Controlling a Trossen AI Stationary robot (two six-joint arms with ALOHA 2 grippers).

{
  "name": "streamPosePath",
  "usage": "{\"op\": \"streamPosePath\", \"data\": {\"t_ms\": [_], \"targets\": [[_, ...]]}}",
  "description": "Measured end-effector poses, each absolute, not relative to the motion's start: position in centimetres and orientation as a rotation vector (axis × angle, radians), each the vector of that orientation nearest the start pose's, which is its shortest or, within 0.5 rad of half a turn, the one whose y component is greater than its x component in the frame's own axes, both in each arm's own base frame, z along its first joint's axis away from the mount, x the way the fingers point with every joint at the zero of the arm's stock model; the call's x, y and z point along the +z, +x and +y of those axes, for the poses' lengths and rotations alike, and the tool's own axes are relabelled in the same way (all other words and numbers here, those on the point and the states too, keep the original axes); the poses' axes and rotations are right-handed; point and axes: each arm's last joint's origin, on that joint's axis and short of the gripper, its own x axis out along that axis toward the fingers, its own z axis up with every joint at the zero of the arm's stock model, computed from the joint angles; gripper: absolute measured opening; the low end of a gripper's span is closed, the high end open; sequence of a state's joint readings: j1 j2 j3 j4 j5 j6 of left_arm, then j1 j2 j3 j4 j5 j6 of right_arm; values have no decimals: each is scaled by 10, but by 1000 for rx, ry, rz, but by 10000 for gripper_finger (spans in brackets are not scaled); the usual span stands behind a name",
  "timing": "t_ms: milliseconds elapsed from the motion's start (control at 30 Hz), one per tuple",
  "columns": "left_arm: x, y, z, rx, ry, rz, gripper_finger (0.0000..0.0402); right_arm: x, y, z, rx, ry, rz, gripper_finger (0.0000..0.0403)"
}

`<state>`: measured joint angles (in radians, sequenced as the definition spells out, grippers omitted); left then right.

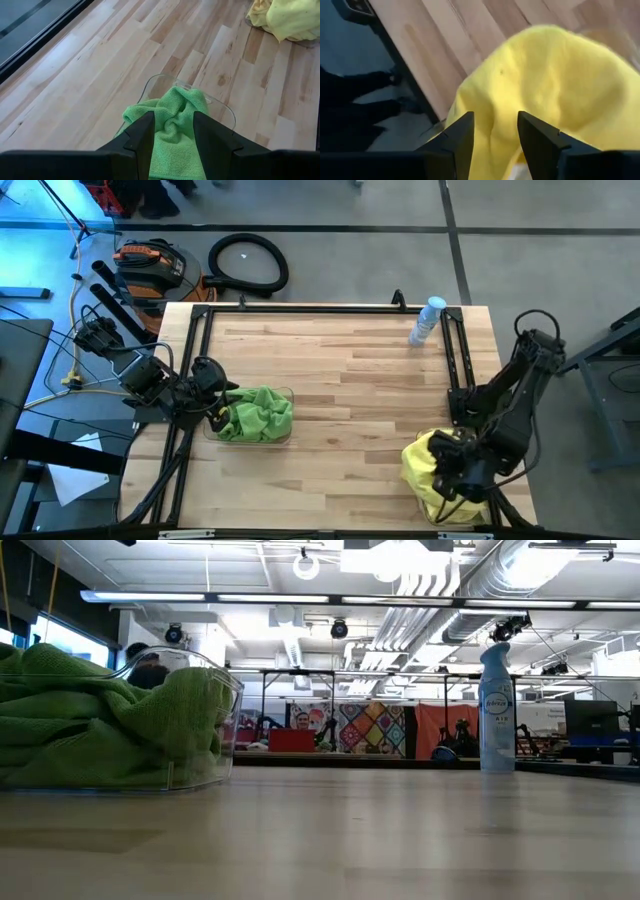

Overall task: Sort microfiber towel by color & place in baskets
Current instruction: Put the yellow towel into the right transparent bin

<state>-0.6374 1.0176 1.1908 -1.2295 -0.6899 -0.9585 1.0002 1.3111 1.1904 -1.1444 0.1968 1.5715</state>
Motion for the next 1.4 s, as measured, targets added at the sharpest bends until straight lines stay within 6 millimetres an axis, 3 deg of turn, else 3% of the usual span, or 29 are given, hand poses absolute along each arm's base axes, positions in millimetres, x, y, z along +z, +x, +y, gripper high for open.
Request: {"op": "streamPosePath", "data": {"t_ms": [233,533,633,733,900,1133,1200,1300,1400], "targets": [[351,137,-78,416,-243,707,125,273,152,203,-205,460,1373,140],[351,137,-78,417,-242,706,125,254,159,212,-207,330,1424,134],[351,137,-78,417,-241,706,125,253,159,212,-210,334,1423,97],[351,137,-78,417,-242,706,125,255,159,213,-219,369,1421,26],[351,137,-78,417,-242,706,125,277,152,215,-273,393,1425,17],[351,137,-78,417,-242,706,125,344,122,213,-361,400,1445,5],[351,137,-78,417,-242,706,125,358,116,214,-291,435,1428,2],[351,137,-78,416,-242,705,125,362,111,215,-281,448,1440,2],[351,137,-78,416,-241,706,125,352,110,217,-303,463,1552,1]]}}
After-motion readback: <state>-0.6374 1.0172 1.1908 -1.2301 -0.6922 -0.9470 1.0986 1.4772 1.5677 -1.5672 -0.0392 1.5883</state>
